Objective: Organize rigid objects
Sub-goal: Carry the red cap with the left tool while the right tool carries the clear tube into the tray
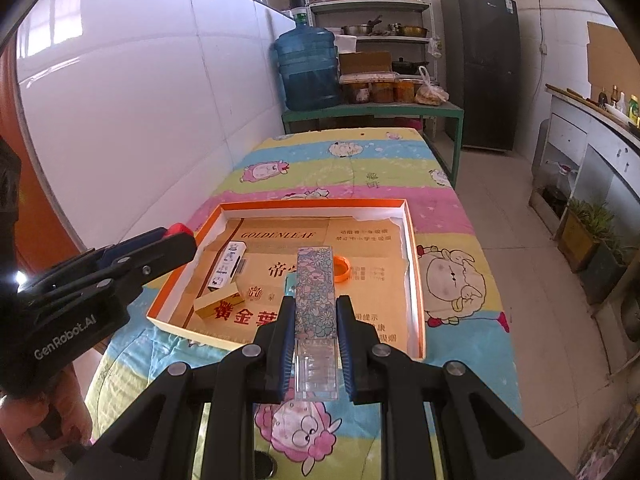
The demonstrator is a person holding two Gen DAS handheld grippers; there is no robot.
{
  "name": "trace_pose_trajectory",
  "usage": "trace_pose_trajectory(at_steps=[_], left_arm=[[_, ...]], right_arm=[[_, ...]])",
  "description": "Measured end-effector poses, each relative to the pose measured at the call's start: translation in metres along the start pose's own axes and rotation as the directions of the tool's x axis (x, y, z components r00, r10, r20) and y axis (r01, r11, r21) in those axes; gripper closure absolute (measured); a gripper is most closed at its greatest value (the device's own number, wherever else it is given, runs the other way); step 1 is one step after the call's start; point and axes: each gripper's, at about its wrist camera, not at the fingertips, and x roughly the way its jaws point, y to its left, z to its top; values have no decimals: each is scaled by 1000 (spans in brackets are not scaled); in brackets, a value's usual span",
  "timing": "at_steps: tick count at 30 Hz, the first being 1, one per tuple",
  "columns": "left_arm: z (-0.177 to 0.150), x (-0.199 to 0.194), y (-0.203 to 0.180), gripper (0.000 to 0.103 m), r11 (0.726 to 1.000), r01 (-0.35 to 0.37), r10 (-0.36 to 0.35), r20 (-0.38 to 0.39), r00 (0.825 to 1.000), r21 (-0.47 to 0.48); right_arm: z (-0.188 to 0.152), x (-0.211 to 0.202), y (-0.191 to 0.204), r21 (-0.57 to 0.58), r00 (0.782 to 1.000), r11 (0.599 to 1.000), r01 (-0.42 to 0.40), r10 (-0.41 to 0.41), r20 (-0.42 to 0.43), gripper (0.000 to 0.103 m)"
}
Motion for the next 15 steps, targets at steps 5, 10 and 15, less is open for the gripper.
trace_pose_trajectory(at_steps=[5,10,15], left_arm=[[6,24,8,72,1000,-2,1,-15,1000,-16],[8,50,17,72,999,-10,9,-31,999,-37],[12,76,23,72,999,-28,27,-43,999,-42]], right_arm=[[8,15,-6,14,1000,1000,2,-1,-6,83],[14,33,-14,32,1000,999,1,-1,-15,83],[17,50,-18,41,1000,999,-1,2,-27,83]])
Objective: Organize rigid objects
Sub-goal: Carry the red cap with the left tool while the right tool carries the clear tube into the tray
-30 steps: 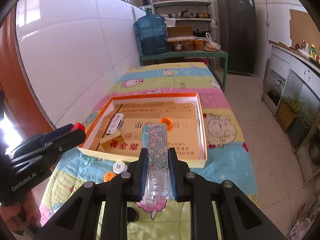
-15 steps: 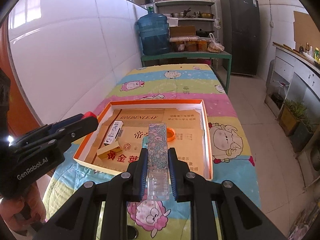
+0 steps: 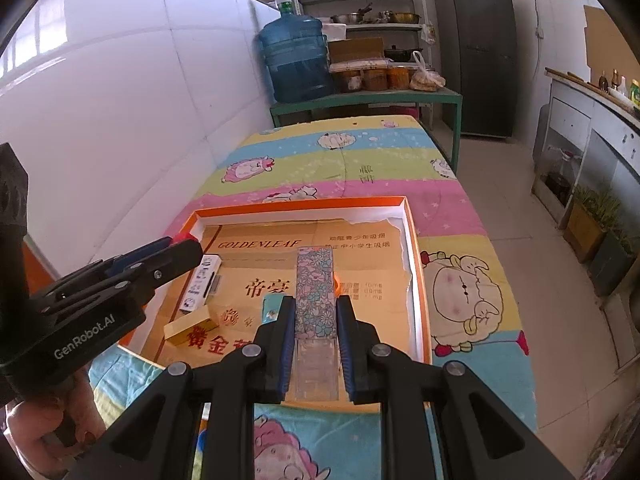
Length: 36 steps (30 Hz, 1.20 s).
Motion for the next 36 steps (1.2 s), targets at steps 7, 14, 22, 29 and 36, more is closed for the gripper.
trace_pose_trajectory(at_steps=[7,14,22,29,36], left_arm=[[9,36,5,72,1000,-22,21,-30,999,-8],[13,69,12,72,999,-49,48,-82,995,-17],[3,99,17,72,998,-57,54,-150,987,-15],[-2,107,17,72,998,-59,57,-164,985,-5],[-3,110,16,72,998,-68,67,-178,982,2]], right_arm=[[8,28,-13,37,1000,999,15,-15,-17,83],[21,50,-27,51,999,998,41,-39,-35,83],[13,75,-40,66,994,996,55,-48,-95,83],[6,84,-39,51,992,997,52,-45,-114,83],[5,86,-38,38,991,997,72,-68,-115,83]])
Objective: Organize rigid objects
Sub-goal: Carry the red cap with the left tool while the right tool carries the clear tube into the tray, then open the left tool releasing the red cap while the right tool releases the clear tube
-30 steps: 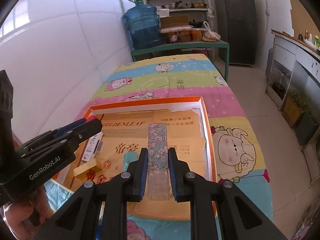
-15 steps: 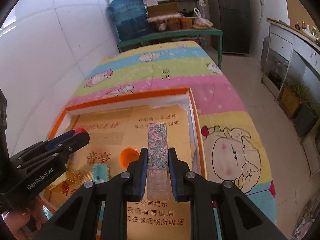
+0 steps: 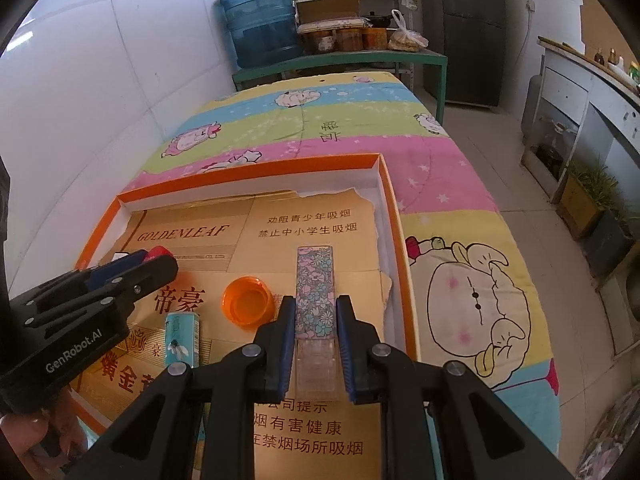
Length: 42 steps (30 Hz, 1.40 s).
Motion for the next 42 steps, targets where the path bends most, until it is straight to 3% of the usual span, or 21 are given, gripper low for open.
trace_pose_trajectory(at_steps=[7,21,31,42], left_arm=[[1,9,-2,72,1000,-14,15,-59,998,9],[0,9,1,72,1000,2,-2,-55,998,-10],[-1,6,5,56,998,53,-55,-37,998,-39],[-1,3,6,54,997,66,-67,-24,997,-47]], right_arm=[[1,6,2,-8,1000,1000,5,-5,-12,83],[0,8,5,-28,1000,999,20,-20,-12,83],[0,4,4,-20,1000,1000,13,-13,3,81],[1,-6,-3,1,999,1000,-4,4,42,80]])
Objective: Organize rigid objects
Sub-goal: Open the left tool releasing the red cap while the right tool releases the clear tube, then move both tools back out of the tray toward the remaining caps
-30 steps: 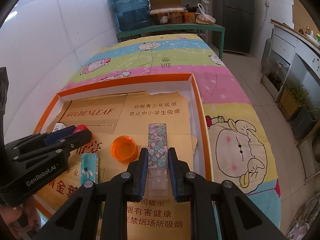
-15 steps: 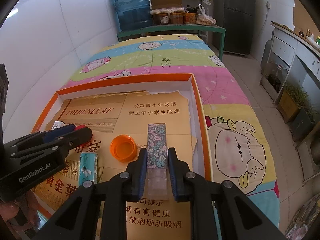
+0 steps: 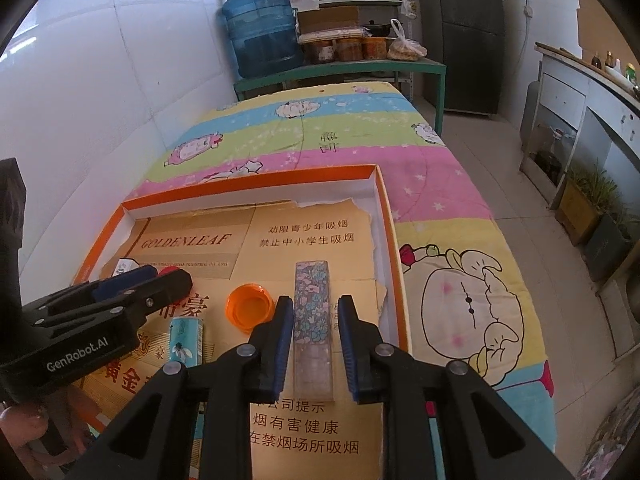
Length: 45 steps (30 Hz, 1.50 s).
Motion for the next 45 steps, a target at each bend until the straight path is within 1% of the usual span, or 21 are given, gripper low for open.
trace_pose_trajectory(at_steps=[4,8,13,18,28,37,45], left_arm=[[1,-4,-4,54,1000,-3,3,8,1000,11],[6,-15,-6,54,1000,3,-3,33,999,7],[5,-29,-6,54,1000,-11,11,51,999,5],[-1,-44,-5,54,1000,-25,25,65,998,-4],[-13,-83,0,54,999,-52,53,113,992,-15],[-33,-121,-6,54,997,-76,75,145,987,0],[-55,-152,-5,54,997,-75,76,161,984,-12]], right_arm=[[1,-5,0,4,999,1000,-20,20,25,80],[2,-7,1,3,998,999,-43,43,41,80],[2,-7,5,2,997,998,-69,69,42,80],[1,-11,14,-7,997,998,-68,68,40,80],[-6,-47,30,-36,994,996,-78,81,73,80],[-19,-81,37,-44,993,998,-43,48,108,80],[-32,-108,46,-62,991,997,-36,44,125,80]])
